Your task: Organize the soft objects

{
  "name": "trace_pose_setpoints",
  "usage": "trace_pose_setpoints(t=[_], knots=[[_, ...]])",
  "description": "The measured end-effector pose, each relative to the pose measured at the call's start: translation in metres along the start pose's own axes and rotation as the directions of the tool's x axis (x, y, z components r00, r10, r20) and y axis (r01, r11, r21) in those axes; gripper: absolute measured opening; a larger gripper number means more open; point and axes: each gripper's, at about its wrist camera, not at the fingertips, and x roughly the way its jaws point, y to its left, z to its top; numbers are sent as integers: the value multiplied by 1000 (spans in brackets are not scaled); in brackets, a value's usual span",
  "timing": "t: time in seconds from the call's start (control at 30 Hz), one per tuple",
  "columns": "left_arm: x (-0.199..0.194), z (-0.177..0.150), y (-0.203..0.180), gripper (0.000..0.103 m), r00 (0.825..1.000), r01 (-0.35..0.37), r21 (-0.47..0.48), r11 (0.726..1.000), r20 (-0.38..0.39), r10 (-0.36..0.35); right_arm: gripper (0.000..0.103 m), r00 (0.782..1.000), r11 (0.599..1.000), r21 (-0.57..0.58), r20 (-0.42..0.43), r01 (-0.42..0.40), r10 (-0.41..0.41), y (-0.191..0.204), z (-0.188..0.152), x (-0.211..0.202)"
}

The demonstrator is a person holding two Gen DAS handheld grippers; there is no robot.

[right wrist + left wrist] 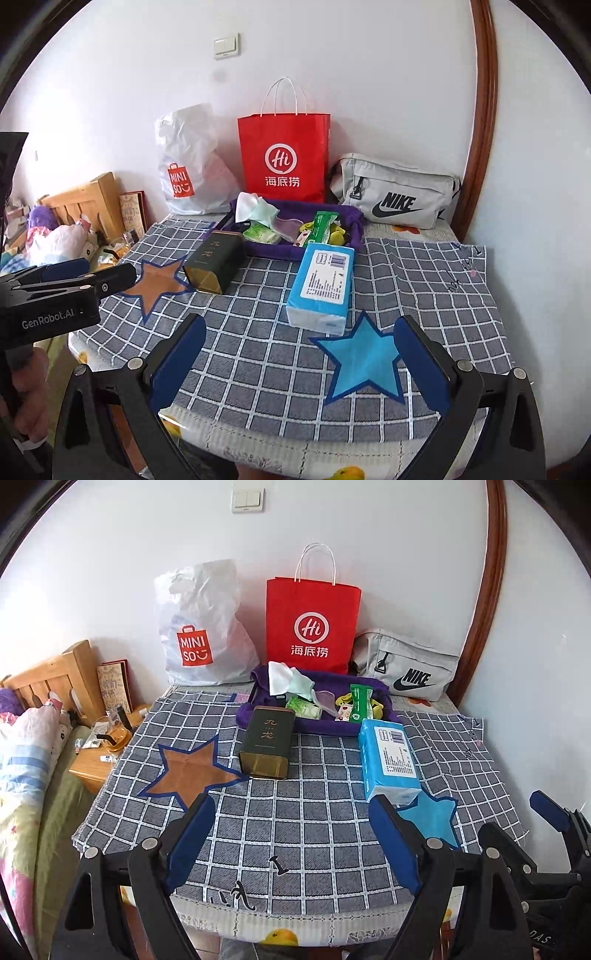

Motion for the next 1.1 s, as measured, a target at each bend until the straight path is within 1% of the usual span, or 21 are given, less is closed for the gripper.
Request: trace_pose_setpoints(t=[0.27, 0.6, 0.83, 1.1], knots=[[-13, -8, -7, 85, 1000, 0, 14, 1000, 24, -1, 100, 1000, 1000, -14, 9, 11, -11, 1, -10, -15], [-16, -13, -9, 85, 1000, 8, 15, 1000, 27, -9, 100, 999, 1000, 16, 20, 25, -25, -7, -12, -24], [-18, -15, -9, 85, 1000, 10, 14, 1000, 23, -11, 100, 999, 1000, 22, 29, 17, -18, -4, -12, -28], [-21, -15, -3, 85, 999, 10, -2, 1000, 37, -10, 100, 999, 1000, 23, 35, 11, -11, -2, -13, -31]])
